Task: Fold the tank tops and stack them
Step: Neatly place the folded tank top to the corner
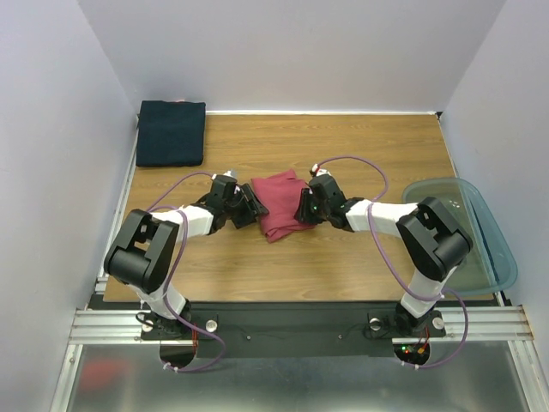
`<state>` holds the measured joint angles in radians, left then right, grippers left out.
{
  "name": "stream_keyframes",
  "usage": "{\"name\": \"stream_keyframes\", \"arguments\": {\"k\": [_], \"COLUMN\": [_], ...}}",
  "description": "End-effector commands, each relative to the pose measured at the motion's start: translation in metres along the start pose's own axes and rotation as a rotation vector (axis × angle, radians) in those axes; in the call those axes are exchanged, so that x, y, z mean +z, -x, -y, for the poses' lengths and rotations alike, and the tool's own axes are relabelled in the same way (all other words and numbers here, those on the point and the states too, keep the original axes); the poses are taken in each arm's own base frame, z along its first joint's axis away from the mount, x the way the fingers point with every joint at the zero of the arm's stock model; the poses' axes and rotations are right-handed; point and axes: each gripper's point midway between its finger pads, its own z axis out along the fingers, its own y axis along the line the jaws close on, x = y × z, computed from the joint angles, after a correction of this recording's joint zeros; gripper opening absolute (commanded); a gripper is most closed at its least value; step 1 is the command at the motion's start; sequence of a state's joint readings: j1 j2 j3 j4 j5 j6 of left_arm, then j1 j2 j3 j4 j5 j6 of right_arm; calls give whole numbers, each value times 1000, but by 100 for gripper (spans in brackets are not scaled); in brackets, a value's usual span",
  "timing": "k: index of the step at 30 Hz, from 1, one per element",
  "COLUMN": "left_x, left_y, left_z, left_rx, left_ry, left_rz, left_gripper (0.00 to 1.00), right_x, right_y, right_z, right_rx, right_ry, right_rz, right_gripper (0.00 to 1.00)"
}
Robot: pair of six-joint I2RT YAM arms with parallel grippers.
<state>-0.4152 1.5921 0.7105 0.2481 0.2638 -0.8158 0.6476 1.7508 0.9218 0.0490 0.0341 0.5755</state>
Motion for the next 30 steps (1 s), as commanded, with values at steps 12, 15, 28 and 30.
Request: {"name": "stream_keyframes", "arguments": {"k": [12, 15, 28, 30], "left_x": [28, 30, 45, 43], "left_y": [-13, -15, -6, 3], "left_z": [-31, -32, -33, -41], "left_rx": [-13, -10, 48, 71], "left_ry": [61, 67, 132, 200], "left_rz": [-34, -32, -33, -9], "left_gripper": [65, 63, 0, 0], "right_x": [3, 2, -5, -11], "right_y": [-27, -24, -9, 0], "right_z": [29, 25, 11, 3], "right_rx": [8, 7, 5, 6], "right_ry": [-79, -66, -19, 6], "right_rz": [-62, -58, -33, -16], "right_gripper": [34, 34, 41, 57]}}
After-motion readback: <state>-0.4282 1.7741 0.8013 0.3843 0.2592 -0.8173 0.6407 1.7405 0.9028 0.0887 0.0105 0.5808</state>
